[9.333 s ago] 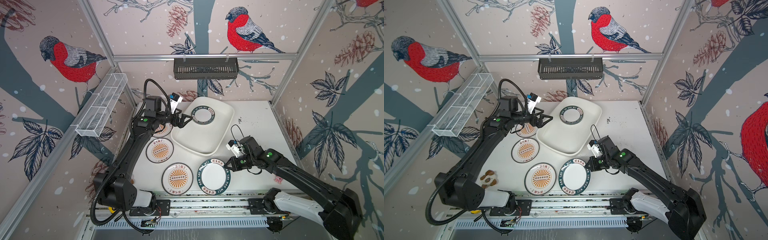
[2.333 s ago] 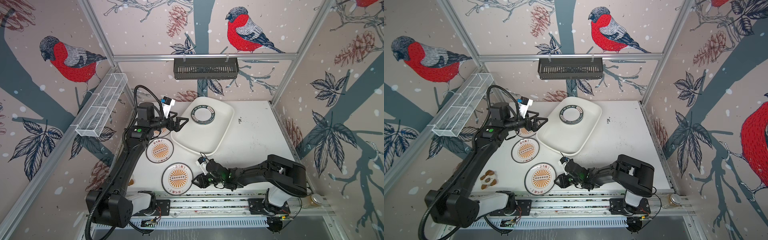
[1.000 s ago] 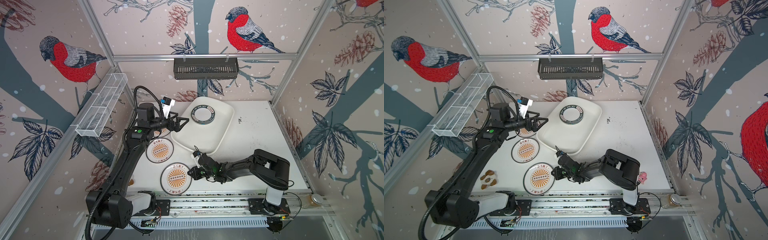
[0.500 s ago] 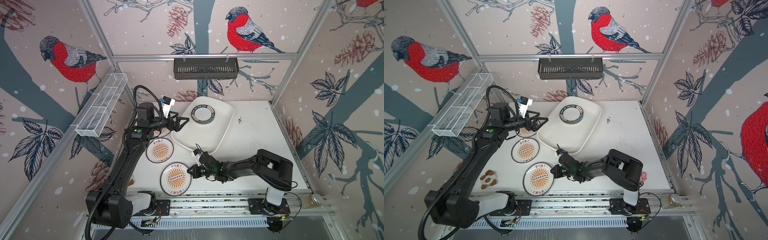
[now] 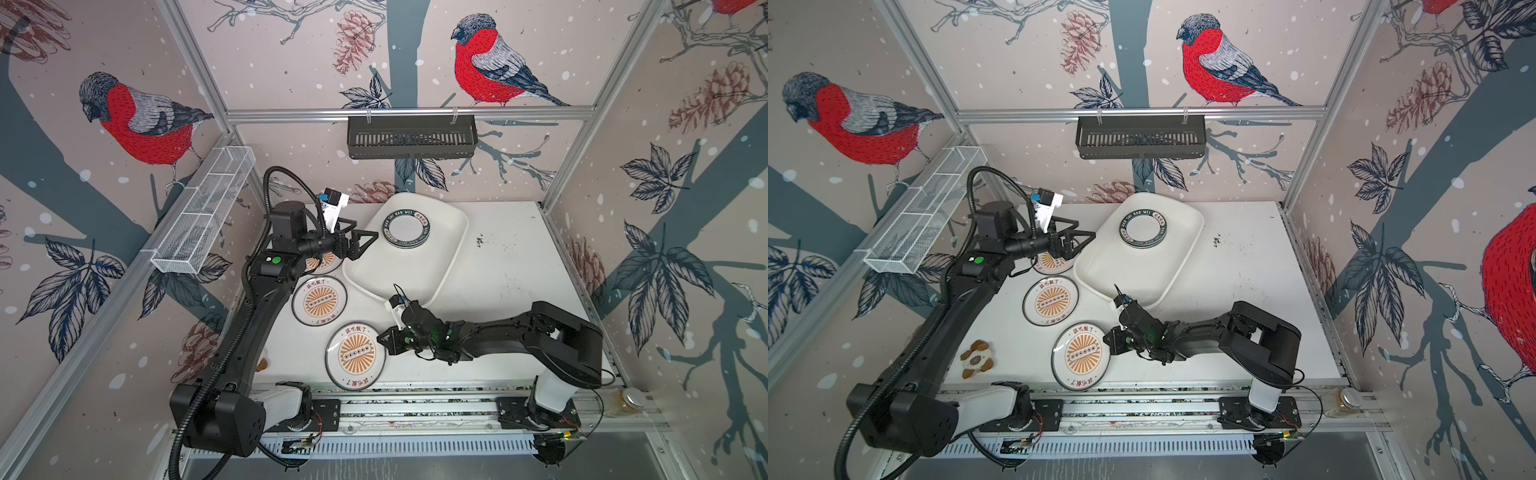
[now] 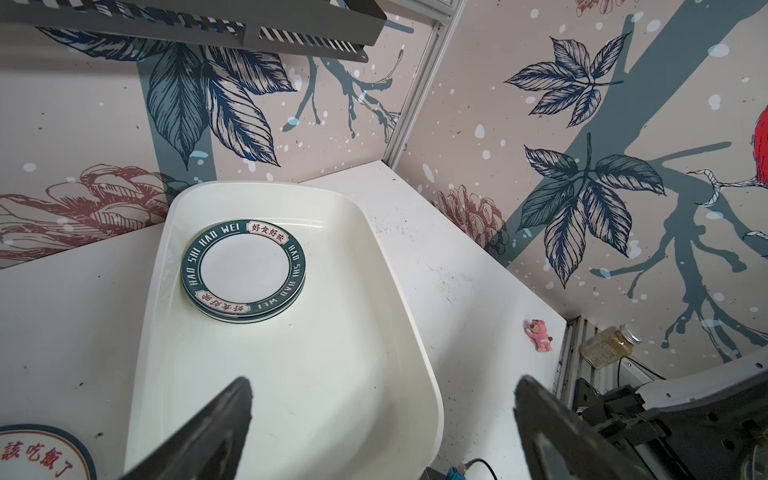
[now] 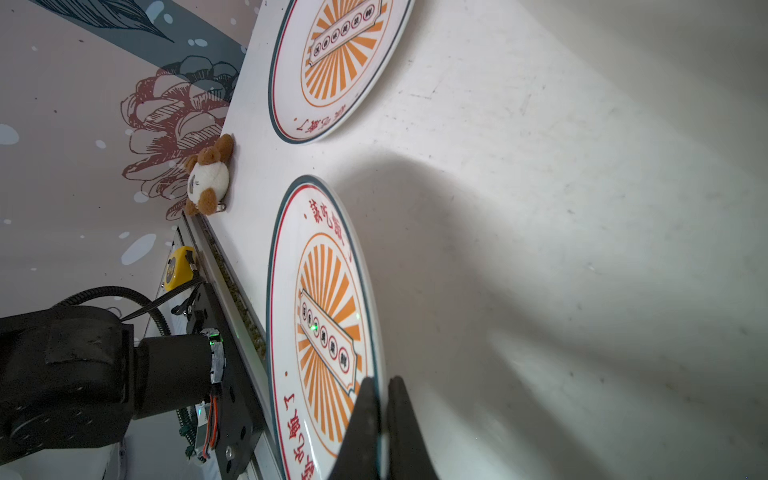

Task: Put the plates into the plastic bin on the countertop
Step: 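Grip the orange-sunburst plate rim and tilt it upright with the right gripper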

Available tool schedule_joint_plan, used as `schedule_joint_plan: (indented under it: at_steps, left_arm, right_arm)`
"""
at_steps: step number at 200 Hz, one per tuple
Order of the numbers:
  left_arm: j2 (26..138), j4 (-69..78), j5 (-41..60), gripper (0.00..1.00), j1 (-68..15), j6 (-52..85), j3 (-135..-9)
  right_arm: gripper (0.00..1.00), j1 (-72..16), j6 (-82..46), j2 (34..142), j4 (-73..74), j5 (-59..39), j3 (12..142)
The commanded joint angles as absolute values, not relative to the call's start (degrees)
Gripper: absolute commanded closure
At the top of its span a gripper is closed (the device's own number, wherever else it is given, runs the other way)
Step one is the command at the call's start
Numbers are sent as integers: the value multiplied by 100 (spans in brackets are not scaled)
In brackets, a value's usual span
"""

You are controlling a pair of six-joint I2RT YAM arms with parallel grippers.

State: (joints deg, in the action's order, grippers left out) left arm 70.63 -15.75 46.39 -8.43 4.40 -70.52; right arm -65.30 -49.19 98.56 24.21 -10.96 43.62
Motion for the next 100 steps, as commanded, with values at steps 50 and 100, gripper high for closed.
schedule_joint_plan:
  at_steps: [50,100]
  left_arm:
    - [7039,-1694,4521,3,-826,201,-7290]
    - [6946,-1960,4231,3,-818,-21,-7405]
  right_arm:
    - [99,-6548,-4730,9461,2328,-1133,4536]
    - [99,-6459,-4607,9182,2066,-1298,4866]
